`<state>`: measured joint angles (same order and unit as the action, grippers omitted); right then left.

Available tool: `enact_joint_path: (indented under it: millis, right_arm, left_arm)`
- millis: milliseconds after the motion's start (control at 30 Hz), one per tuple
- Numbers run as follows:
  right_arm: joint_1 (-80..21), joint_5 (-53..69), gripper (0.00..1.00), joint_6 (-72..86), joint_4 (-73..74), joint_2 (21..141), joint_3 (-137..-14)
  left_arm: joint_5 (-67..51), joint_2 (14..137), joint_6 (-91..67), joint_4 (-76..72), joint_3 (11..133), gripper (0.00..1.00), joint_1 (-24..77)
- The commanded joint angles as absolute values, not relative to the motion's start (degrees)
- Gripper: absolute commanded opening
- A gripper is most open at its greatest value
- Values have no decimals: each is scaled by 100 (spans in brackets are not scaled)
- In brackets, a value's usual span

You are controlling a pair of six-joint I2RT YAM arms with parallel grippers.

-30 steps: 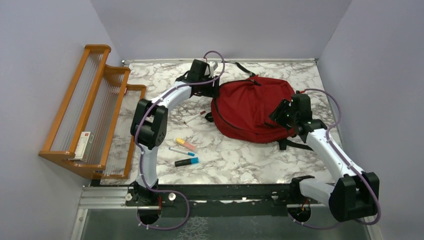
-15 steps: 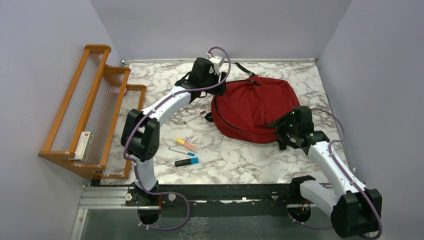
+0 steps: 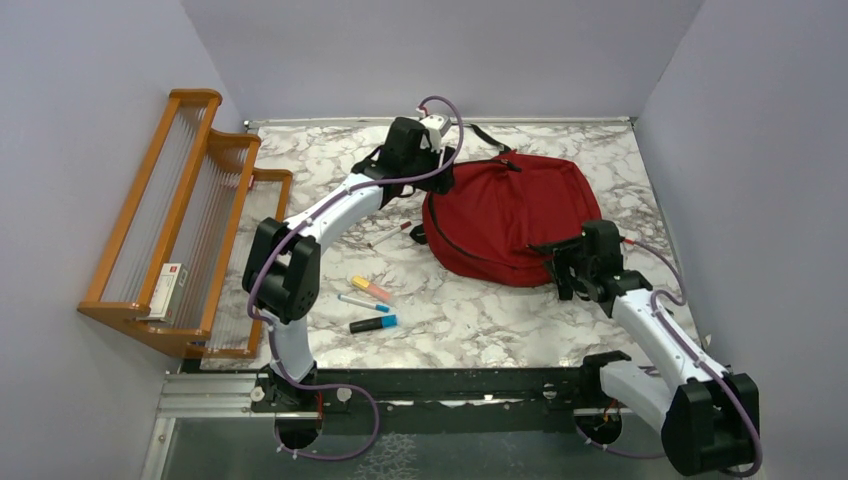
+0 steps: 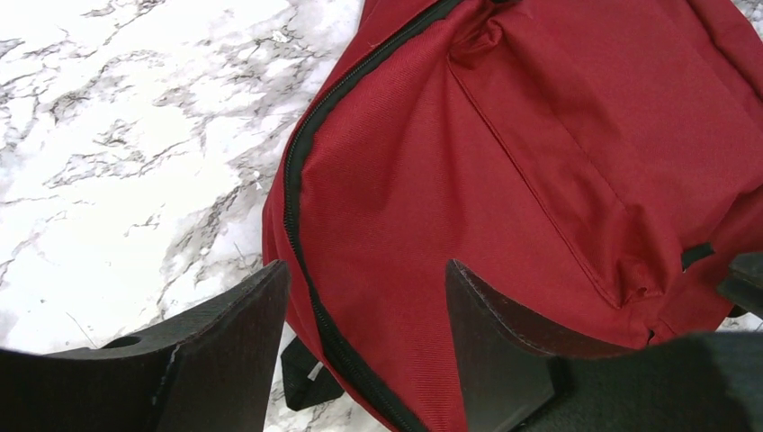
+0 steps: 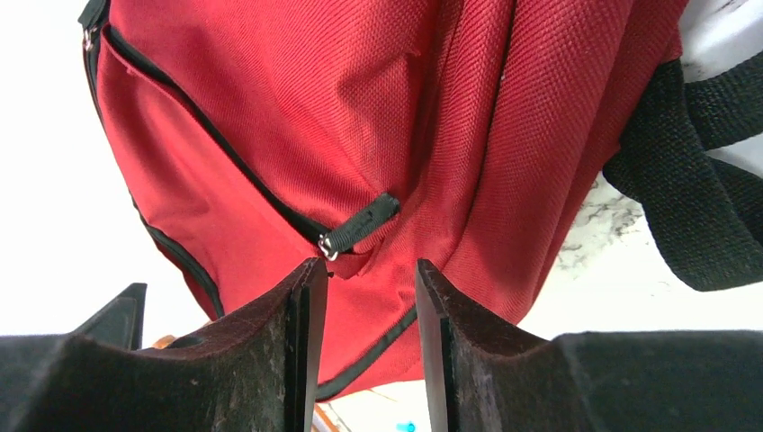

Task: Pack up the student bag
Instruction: Unzip the student bag at the center of the board.

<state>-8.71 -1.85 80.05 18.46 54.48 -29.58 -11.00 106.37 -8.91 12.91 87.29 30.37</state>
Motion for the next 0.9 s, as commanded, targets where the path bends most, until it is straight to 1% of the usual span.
enact_joint_path:
  millis: [0,400,700,867]
  right_arm:
    - [-879,-134,45,8455,1193,5773,-2875]
    - [-879,-146,42,8465,590,6419,-2878]
    - [-879,-442,31,8303,583,6439,-2899]
    - [-881,-499,21,8230,582,6442,-2925]
  left_arm:
    - [-1248,10705,-826,1134,8714,65,3093]
    - [-1266,10749,-796,1136,8712,65,3199]
    - [-1231,10739,-765,1134,8705,65,3231]
    - [-1225,10749,-749,1134,8710,65,3251]
